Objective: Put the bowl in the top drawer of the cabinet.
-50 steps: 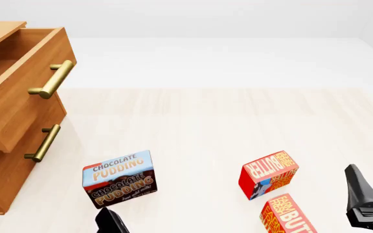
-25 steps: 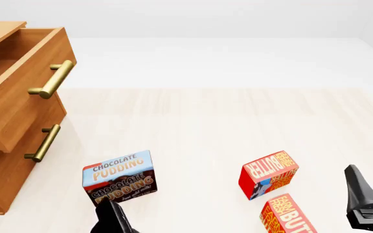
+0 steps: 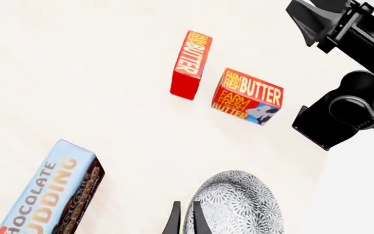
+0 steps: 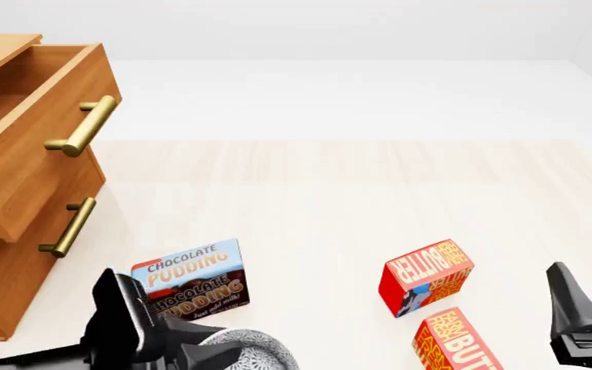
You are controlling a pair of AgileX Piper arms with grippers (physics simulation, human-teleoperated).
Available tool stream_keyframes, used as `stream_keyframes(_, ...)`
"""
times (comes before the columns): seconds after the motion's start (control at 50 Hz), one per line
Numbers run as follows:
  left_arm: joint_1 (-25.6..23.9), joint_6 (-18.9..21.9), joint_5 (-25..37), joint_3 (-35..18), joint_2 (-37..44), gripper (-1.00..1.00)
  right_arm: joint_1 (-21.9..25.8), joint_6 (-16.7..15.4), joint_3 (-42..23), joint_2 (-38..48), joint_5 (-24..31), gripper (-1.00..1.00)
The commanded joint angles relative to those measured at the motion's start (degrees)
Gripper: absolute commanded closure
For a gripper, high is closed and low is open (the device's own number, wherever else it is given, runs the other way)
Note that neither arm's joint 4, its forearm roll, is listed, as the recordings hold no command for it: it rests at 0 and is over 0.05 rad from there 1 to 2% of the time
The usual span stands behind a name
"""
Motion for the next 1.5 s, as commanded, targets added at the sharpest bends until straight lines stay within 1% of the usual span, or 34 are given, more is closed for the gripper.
stream_keyframes(0.02,2.07,2.09,4.91,-3.27,-5.92,1.00,-0.13,0.00,-0.01,-0.15,0.07,-1.00)
stream_keyframes(0.06,2.72,2.96,5.49,-3.72,-6.28,1.00,-0.11,-0.01,-0.01,-0.18,0.08,-1.00)
stream_keyframes(0.08,2.81,3.17,5.71,-4.08,-7.70,1.00,-0.14,0.00,-0.01,-0.19,0.09,-1.00)
stream_keyframes(0.1,1.69,3.49,5.59,-4.41,-8.48,1.00,-0.11,0.00,-0.01,-0.21,0.09,-1.00)
stream_keyframes(0.14,2.08,3.97,5.68,-4.35,-7.43,1.00,-0.11,0.01,-0.01,-0.21,0.09,-1.00)
stream_keyframes(0.16,1.62,5.87,5.53,-4.63,-7.68,1.00,-0.16,0.02,-0.01,-0.25,0.11,-1.00)
stream_keyframes(0.18,1.52,4.60,5.61,-4.73,-7.60,1.00,-0.16,0.09,-0.01,-0.29,0.12,-1.00)
stream_keyframes(0.2,1.64,4.16,5.74,-4.87,-7.53,1.00,-0.16,0.19,-0.01,-0.37,0.13,-1.00)
stream_keyframes(0.22,2.01,5.10,6.10,-5.23,-7.59,1.00,-0.17,0.12,-0.01,-0.33,0.13,-1.00)
stream_keyframes(0.32,3.09,5.70,7.20,-5.95,-7.53,1.00,-0.16,0.17,-0.01,-0.36,0.14,-1.00)
stream_keyframes(0.34,3.90,6.50,7.91,-6.40,-8.02,1.00,-0.21,0.18,-0.01,-0.35,0.14,-1.00)
stream_keyframes(0.42,4.56,7.05,8.84,-7.11,-8.95,1.00,-0.15,0.25,-0.01,-0.36,0.14,-1.00)
stream_keyframes(0.52,7.03,7.88,11.04,-8.52,-10.85,1.00,-0.07,0.24,-0.01,-0.38,0.14,-1.00)
stream_keyframes(0.54,7.17,7.27,11.43,-8.84,-11.02,1.00,-0.07,0.21,-0.02,-0.41,0.14,-1.00)
stream_keyframes(0.56,7.36,8.01,11.70,-9.03,-11.20,1.00,-0.05,0.23,-0.02,-0.44,0.14,-1.00)
stream_keyframes(0.6,8.82,8.01,12.61,-9.62,-11.99,1.00,-0.03,0.22,-0.02,-0.45,0.14,-1.00)
stream_keyframes(0.72,10.32,8.48,14.65,-11.41,-12.87,1.00,0.07,0.20,-0.02,-0.55,0.13,-1.00)
stream_keyframes(0.74,11.35,8.06,14.97,-11.53,-12.59,1.00,0.11,0.20,-0.03,-0.57,0.13,-1.00)
stream_keyframes(0.84,11.48,7.03,15.95,-13.04,-12.57,1.00,0.12,0.20,-0.03,-0.60,0.12,-1.00)
stream_keyframes(0.88,11.72,7.31,16.44,-13.82,-12.74,1.00,0.10,0.19,-0.03,-0.60,0.12,-1.00)
stream_keyframes(0.94,12.80,6.43,17.55,-15.70,-14.09,1.00,0.15,0.18,-0.03,-0.57,0.13,-1.00)
stream_keyframes(0.96,13.18,6.97,17.90,-16.33,-14.29,1.00,0.14,0.23,-0.02,-0.57,0.13,-1.00)
stream_keyframes(1.0,14.31,6.53,18.49,-17.15,-14.63,1.00,0.16,0.21,-0.03,-0.58,0.12,-1.00)
stream_keyframes(1.04,15.33,7.06,18.84,-17.80,-15.00,1.00,0.14,0.20,-0.03,-0.59,0.12,-1.00)
stream_keyframes(1.08,16.08,6.23,18.95,-18.46,-15.47,1.00,0.18,0.20,-0.03,-0.63,0.11,-1.00)
stream_keyframes(1.36,18.32,7.66,22.35,-22.67,-16.53,1.00,0.31,0.16,-0.03,-0.65,0.09,-1.00)
stream_keyframes(1.5,19.65,8.73,25.21,-25.97,-17.68,1.00,0.45,0.15,-0.04,-0.71,0.05,-1.00)
